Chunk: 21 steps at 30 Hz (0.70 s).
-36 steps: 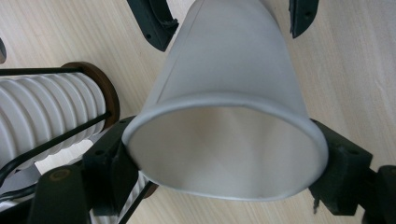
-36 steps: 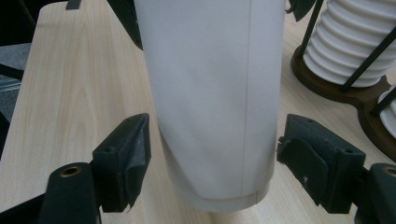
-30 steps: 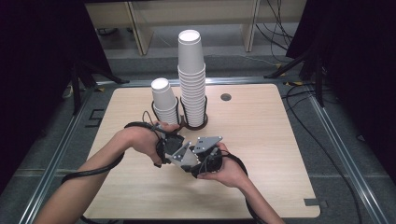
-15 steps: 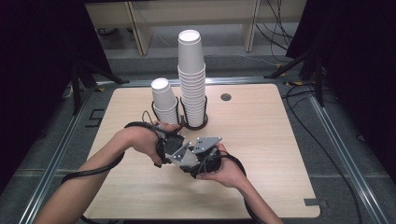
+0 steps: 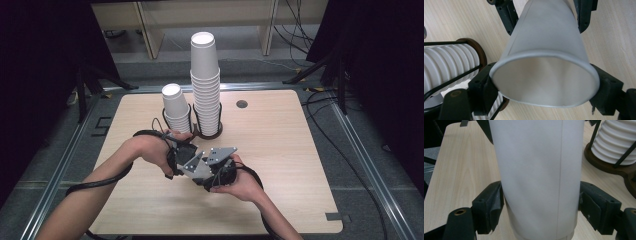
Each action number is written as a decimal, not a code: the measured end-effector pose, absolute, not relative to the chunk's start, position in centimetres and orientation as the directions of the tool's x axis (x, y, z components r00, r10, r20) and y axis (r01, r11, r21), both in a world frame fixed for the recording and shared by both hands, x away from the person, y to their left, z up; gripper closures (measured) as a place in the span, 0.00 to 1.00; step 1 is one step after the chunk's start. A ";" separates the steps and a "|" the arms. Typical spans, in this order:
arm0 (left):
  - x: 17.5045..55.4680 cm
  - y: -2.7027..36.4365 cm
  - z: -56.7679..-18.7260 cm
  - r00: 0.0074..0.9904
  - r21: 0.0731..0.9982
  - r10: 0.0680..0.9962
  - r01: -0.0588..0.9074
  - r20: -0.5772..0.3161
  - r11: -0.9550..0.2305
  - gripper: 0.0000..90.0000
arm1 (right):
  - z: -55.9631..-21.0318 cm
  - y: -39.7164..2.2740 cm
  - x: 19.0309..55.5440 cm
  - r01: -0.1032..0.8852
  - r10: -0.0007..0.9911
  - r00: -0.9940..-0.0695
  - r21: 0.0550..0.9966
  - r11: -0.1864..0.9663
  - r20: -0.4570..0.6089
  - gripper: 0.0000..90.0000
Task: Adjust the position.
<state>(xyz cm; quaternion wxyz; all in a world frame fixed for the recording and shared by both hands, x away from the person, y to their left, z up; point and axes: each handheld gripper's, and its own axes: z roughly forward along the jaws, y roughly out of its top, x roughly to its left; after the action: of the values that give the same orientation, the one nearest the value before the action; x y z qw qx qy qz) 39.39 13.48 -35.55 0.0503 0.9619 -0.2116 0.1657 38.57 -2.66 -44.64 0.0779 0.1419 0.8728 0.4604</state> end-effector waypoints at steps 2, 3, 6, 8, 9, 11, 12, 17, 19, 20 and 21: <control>39.3 13.5 -35.5 0.864 0.031 -0.379 -0.412 0.330 -0.911 0.23 | -44.7 -2.6 38.6 0.175 0.322 -0.947 0.827 0.535 -0.008 0.26; 39.3 13.4 -35.5 0.862 0.030 -0.382 -0.415 0.333 -0.909 0.23 | -44.7 -2.6 38.5 0.180 0.322 -0.947 0.826 0.534 -0.002 0.26; 39.3 13.4 -35.5 0.865 0.032 -0.379 -0.411 0.329 -0.911 0.23 | -44.8 -2.6 38.5 0.186 0.326 -0.945 0.822 0.538 0.000 0.27; 39.3 13.2 -35.5 0.862 0.027 -0.384 -0.416 0.332 -0.909 0.23 | -44.8 -2.5 38.5 0.186 0.327 -0.945 0.822 0.539 0.000 0.27; 39.3 13.2 -35.5 0.862 0.026 -0.382 -0.414 0.332 -0.910 0.23 | -44.9 -2.6 38.6 0.184 0.328 -0.945 0.821 0.540 -0.003 0.27; 39.3 13.2 -35.5 0.864 0.026 -0.381 -0.411 0.329 -0.911 0.23 | -44.9 -2.6 38.5 0.193 0.329 -0.944 0.820 0.539 0.006 0.28; 39.3 13.2 -35.6 0.864 0.025 -0.381 -0.411 0.328 -0.911 0.23 | -44.9 -2.6 38.5 0.197 0.334 -0.943 0.819 0.539 0.007 0.28; 39.2 13.2 -35.5 0.872 0.035 -0.367 -0.399 0.324 -0.916 0.20 | -45.0 -2.6 38.2 0.176 0.339 -0.941 0.827 0.534 -0.019 0.30; 39.3 13.3 -35.5 0.875 0.063 -0.358 -0.398 0.326 -0.915 0.18 | -45.1 -2.7 38.1 0.163 0.341 -0.940 0.833 0.529 -0.032 0.30; 39.3 13.4 -35.4 0.878 0.085 -0.347 -0.394 0.331 -0.915 0.17 | -45.1 -2.8 38.2 0.135 0.325 -0.944 0.834 0.535 -0.055 0.30; 39.3 13.5 -35.4 0.883 0.109 -0.333 -0.386 0.330 -0.916 0.17 | -45.1 -2.9 37.9 0.155 0.343 -0.939 0.838 0.523 -0.041 0.30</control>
<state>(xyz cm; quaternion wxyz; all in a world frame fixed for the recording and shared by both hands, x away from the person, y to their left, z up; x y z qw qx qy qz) 39.34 13.52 -35.39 0.0859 0.9666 -0.1861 0.1541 37.90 -2.90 -45.14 0.1007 0.1434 0.8669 0.4666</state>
